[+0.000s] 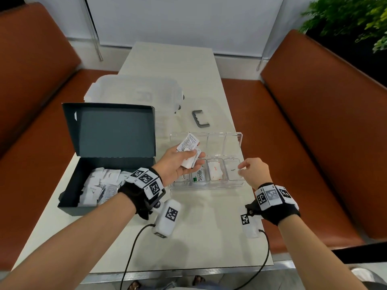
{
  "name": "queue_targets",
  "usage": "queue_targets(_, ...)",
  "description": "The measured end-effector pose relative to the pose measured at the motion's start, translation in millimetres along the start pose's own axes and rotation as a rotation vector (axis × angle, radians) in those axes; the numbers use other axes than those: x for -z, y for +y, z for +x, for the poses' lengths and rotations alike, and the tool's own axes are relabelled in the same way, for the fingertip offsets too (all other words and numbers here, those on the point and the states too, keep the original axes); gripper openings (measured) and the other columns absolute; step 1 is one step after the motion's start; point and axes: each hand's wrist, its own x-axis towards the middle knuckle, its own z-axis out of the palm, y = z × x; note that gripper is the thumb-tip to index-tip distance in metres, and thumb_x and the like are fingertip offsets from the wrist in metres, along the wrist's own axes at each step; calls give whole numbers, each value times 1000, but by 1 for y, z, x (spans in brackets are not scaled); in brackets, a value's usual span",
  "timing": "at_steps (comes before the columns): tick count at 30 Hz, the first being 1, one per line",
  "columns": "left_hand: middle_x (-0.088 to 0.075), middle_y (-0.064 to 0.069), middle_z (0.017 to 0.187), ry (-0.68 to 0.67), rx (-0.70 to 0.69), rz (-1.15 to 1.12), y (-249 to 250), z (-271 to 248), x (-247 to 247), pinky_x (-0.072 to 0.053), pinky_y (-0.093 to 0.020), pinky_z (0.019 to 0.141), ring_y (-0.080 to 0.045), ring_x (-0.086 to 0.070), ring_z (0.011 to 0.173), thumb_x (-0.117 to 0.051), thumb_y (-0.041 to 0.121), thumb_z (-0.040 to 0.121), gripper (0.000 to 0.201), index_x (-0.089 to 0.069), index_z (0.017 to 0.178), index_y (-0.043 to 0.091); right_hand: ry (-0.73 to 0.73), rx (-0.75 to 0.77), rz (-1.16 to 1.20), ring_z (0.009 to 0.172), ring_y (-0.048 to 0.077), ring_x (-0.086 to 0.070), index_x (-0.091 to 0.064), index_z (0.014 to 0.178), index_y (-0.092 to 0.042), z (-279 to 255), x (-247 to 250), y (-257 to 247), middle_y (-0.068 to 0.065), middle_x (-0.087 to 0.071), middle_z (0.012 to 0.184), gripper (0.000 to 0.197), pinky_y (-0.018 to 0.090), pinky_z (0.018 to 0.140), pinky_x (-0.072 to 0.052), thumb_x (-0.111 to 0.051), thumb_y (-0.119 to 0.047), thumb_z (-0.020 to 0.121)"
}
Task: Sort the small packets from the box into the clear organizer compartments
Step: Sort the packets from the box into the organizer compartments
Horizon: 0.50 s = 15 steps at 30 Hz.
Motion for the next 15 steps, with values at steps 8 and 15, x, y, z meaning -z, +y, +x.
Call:
queue_targets(8,-70,-18,112,-36,-12,24,1,-5,3,-59,-27,63,-22,-72,85,-56,4,95,33,-54,128,5,38,102,-131,88,18,-57,-67,96,-12,-9,5,-14,12,-61,110,12,22,75,-45,-60,-6,88)
queue_targets(15,-73,-13,107,-166,14,197,1,-13,1,-59,-25,69,-20,-72,87,-64,10,91,32,-56,123,12,-94,402,270,81,3,-62,-64,112,-28,-31,14,-88,-9,-65,93,23,15,64,-44,-61,-36,91)
